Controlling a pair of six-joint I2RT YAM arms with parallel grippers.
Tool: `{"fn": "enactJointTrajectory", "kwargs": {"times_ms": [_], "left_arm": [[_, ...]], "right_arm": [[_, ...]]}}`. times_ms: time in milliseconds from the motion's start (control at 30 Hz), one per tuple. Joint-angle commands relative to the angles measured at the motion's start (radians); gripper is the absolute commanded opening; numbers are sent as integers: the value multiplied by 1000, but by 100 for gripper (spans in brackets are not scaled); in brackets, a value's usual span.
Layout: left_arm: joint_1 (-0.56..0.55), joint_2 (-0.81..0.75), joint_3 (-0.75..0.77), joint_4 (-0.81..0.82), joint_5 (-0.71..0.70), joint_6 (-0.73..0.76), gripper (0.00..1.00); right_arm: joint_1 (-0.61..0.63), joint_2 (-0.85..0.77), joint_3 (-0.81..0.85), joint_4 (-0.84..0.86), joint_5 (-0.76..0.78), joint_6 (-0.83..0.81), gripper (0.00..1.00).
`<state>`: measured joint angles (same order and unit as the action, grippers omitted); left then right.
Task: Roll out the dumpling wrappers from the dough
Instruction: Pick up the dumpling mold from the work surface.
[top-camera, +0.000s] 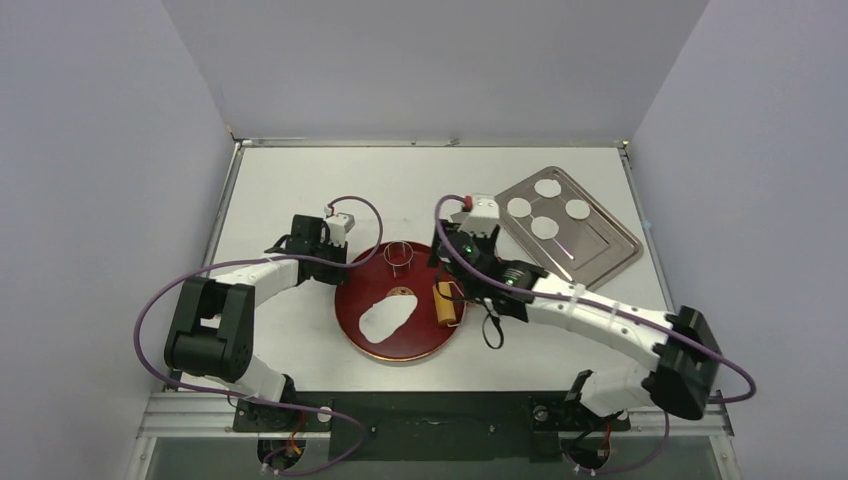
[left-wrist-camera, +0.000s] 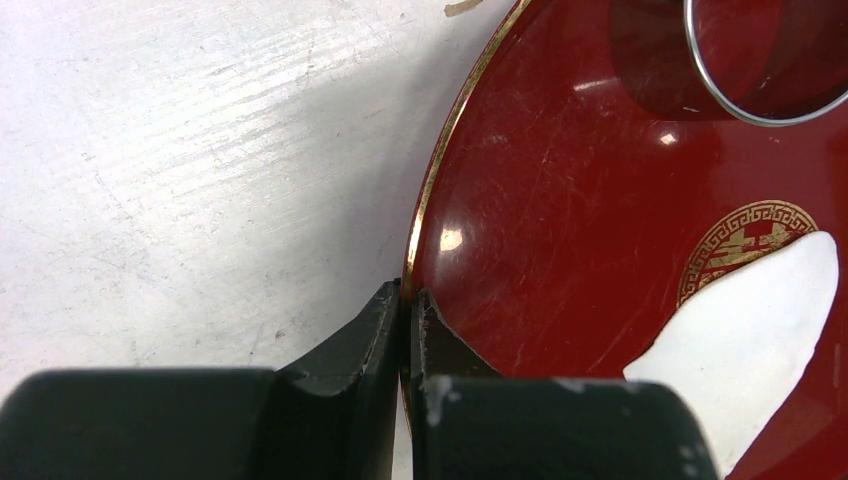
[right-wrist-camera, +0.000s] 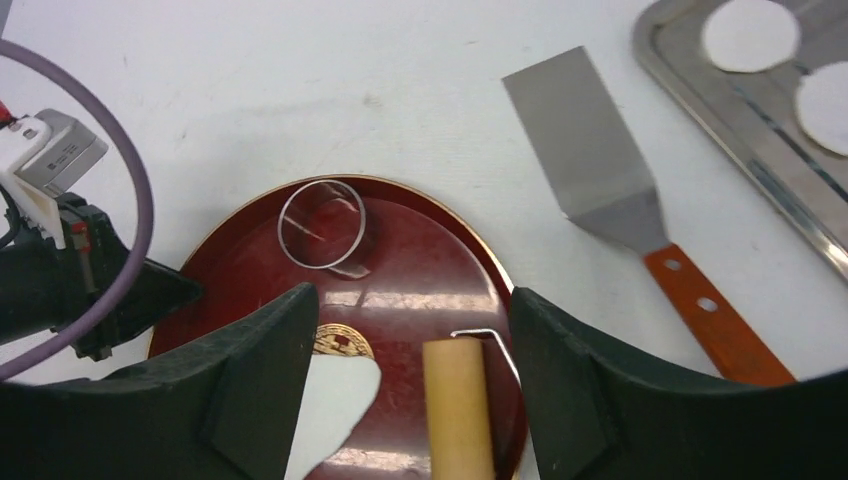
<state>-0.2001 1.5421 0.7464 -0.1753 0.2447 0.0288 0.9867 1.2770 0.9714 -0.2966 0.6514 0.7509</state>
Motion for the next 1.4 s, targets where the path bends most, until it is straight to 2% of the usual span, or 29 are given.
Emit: {"fn": "enactJointTrajectory", "kwargs": {"times_ms": [0,233,467,700,1000,1033,1100,1133,1200,1267,1367], "left_arm": [[3,4,22,21,-5,7,0],[4,-27,6,36,-5,10,0],[4,-18,8,35,1,12,0],[4,-18,6,36,0,13,0],[5,-13,9,34,-2,13,0],[6,-17,9,34,-4,13,0],[6,-20,7,37,-4,11,0],[6,-19,6,38,-4,12,0],[7,-14,8,38,-3,11,0],[7,-11,9,35,-2,12,0],[7,-8,9,37,-3,11,0]], "right_arm": [[-30,216,201,-14,-180,-117,63],[-51,534,439,-34,-247,-126,54],[-74,739,567,-59,-234,-127,51],[-95,821,611,-82,-204,-111,49],[-118,875,590,-46,-249,-104,41],[-120,876,586,-41,-251,-102,39],[-121,871,571,-28,-249,-100,27],[-121,866,564,-22,-249,-101,17],[-119,852,554,-16,-253,-106,6],[-112,822,533,-5,-259,-117,0],[-97,747,501,2,-245,-139,0]]}}
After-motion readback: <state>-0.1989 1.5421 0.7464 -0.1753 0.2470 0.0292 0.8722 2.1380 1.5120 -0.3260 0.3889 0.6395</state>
